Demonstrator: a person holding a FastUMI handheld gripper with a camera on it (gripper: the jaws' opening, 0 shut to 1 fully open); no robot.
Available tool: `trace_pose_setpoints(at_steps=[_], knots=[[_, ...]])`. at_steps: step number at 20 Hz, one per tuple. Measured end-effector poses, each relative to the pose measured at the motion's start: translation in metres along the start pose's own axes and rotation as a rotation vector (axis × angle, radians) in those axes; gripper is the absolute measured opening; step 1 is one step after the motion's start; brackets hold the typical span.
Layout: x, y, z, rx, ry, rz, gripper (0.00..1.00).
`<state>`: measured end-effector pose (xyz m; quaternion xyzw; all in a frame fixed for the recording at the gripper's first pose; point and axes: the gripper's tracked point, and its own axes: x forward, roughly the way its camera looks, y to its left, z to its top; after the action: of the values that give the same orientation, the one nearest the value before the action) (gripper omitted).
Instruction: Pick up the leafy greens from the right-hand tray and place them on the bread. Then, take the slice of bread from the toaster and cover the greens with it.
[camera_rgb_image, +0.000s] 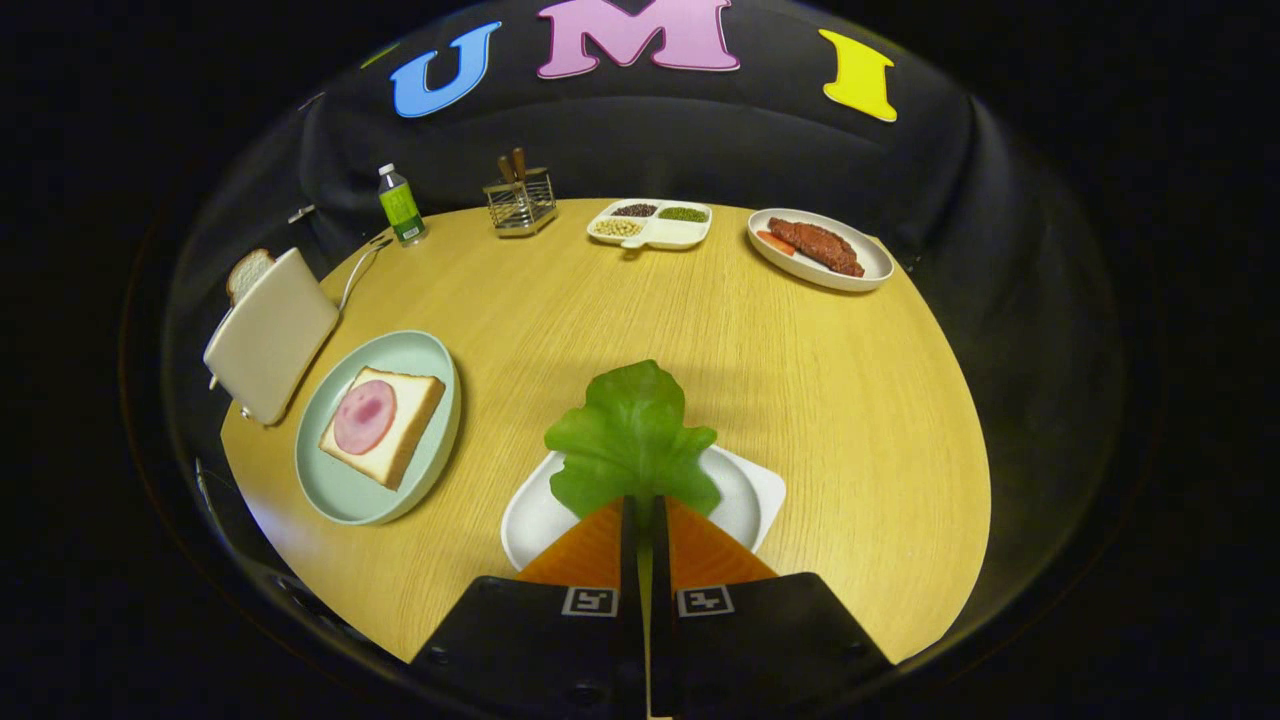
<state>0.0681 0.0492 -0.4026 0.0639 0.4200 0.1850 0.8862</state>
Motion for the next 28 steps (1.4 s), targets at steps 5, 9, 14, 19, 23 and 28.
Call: trace_pose_setpoints(at_steps=[5,9,14,19,23,28], knots=[[-0.036,0.019,0.024,0.027,-0.059,0.016,0.07],[-0.055,0.064,0.043,0.040,-0.090,0.065,0.07],[-0.053,0.134,0.061,0.004,-0.105,0.126,0.07],[-0.038,0.191,0.069,-0.005,-0.087,0.170,0.07],[-0.022,0.219,0.067,-0.012,-0.061,0.188,0.07],[0.000,0.236,0.062,-0.001,-0.022,0.188,0.07]])
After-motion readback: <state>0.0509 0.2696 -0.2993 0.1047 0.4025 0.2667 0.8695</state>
